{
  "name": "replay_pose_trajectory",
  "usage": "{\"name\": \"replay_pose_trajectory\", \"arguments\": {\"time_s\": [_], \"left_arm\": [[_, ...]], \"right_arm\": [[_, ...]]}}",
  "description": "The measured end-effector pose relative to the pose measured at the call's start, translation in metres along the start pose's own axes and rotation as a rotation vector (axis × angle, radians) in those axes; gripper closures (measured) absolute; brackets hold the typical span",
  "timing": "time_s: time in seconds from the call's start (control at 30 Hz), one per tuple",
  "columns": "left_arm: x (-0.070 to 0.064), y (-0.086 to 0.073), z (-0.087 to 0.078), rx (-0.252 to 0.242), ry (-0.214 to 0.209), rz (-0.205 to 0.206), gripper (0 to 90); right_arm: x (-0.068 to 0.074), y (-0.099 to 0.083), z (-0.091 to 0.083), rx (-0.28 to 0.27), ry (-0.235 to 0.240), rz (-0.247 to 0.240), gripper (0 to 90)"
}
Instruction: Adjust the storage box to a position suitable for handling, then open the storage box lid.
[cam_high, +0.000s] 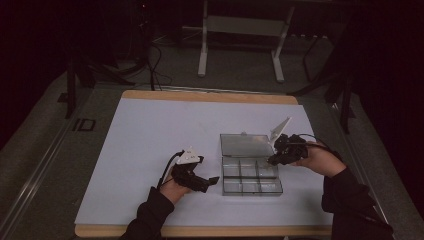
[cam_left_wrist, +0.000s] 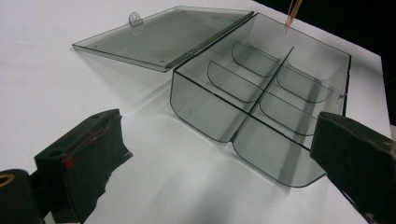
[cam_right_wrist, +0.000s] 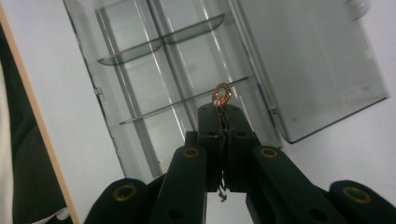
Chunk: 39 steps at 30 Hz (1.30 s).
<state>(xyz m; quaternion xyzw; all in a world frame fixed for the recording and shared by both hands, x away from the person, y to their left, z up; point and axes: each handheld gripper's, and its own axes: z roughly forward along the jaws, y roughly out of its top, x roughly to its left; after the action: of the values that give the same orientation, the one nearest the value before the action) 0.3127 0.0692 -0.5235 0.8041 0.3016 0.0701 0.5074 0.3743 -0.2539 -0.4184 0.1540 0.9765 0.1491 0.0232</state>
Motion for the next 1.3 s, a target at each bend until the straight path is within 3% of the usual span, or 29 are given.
{"name": "replay_pose_trajectory", "arguments": {"time_s": [0.27,0.5,0.9,1.3], "left_arm": [[-0.002,0.0,0.001,0.005,-0.001,0.007,3.4],[0.0,-0.001,0.002,0.007,0.0,-0.002,3.4],[-0.001,-0.001,0.002,0.004,-0.002,-0.001,3.4],[-0.003,-0.001,0.003,0.012,0.007,0.002,3.4]], "right_arm": [[-0.005,-0.007,0.035,0.042,0.036,0.014,87.6],[-0.005,-0.008,0.051,0.073,0.048,0.022,87.6],[-0.006,-0.009,0.061,0.107,0.052,0.034,86.5],[-0.006,-0.013,0.047,0.074,0.008,0.05,71.1]]}}
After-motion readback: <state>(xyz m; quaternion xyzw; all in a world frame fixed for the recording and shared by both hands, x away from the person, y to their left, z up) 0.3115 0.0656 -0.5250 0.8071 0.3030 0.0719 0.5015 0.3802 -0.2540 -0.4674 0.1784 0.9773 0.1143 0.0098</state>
